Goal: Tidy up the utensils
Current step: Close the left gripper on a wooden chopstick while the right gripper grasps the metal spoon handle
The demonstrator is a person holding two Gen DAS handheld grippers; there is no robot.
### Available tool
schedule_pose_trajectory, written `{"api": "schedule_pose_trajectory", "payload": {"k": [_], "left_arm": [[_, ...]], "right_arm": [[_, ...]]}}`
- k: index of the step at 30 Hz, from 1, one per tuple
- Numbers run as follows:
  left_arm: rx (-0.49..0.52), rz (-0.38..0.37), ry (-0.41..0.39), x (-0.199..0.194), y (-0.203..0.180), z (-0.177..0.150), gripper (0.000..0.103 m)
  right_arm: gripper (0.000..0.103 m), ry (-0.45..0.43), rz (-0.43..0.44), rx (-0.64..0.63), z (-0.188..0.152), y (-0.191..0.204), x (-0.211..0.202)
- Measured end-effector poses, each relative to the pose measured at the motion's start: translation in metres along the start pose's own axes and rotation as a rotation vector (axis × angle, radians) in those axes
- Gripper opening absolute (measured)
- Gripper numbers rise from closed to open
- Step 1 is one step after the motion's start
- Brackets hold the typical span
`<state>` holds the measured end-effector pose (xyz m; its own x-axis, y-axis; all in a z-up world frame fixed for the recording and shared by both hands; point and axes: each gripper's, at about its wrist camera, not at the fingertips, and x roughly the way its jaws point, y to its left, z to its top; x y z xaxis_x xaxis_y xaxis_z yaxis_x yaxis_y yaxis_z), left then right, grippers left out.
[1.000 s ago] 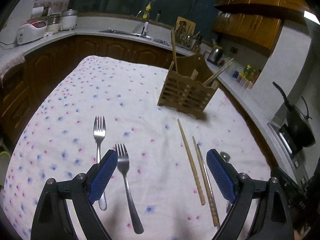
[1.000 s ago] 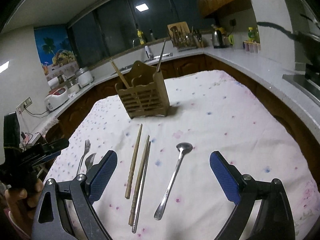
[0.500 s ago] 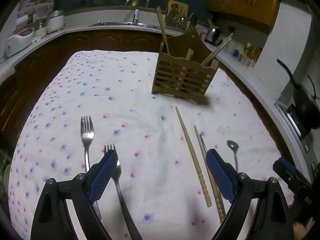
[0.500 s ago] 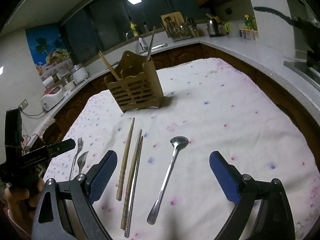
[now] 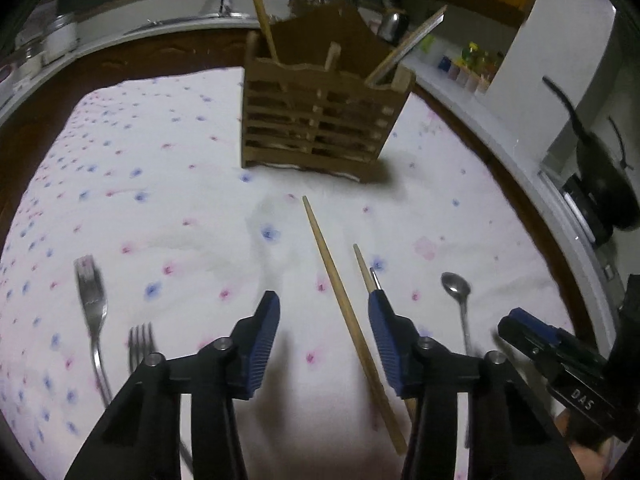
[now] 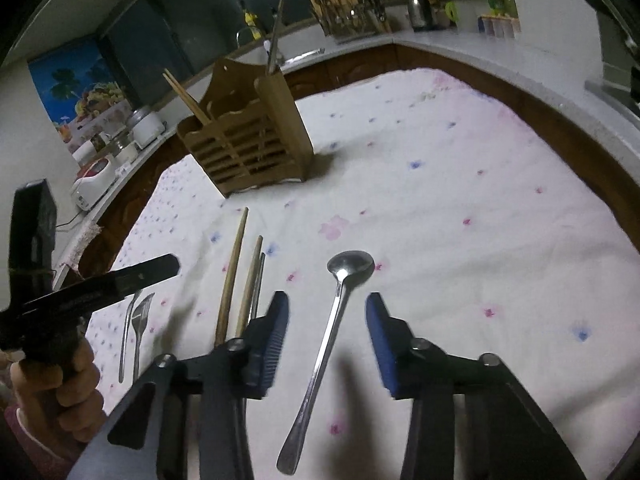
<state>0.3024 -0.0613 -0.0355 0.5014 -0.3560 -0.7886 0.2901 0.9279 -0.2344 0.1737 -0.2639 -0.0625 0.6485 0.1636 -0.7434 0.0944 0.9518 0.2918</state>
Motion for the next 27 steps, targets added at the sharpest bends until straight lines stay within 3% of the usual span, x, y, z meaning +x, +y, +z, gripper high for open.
{"api": "schedule_pose_trajectory", "payload": {"k": [9,14,16,23,25,27], "left_arm": [[0.035,0.024,0.090,0.059,-0.007,0.028,0.039],[0.055,0.040,0.118,0.084,-0.007,0.041,0.024],[0.065,0.040,0.124,0.092,-0.008,0.044,0.024],[0.180,0.073,0.158,0.104,-0.024,0.047,0.021],[0.238,0.088,0.164,0.105,-0.031,0.043,0.019],[0.282,0.098,0.169,0.106,-0.036,0.039,0.015]], "right_arm": [[0.035,0.082,-0.008,0.001,0.007,0.000,0.032],[0.031,0.103,-0.018,0.003,0.008,-0.001,0.044],[0.029,0.112,-0.022,0.000,0.008,-0.001,0.047],[0.025,0.122,-0.040,-0.028,0.012,0.001,0.054],[0.020,0.120,-0.043,-0.031,0.011,0.001,0.055],[0.008,0.119,-0.058,-0.034,0.011,0.000,0.055]]}}
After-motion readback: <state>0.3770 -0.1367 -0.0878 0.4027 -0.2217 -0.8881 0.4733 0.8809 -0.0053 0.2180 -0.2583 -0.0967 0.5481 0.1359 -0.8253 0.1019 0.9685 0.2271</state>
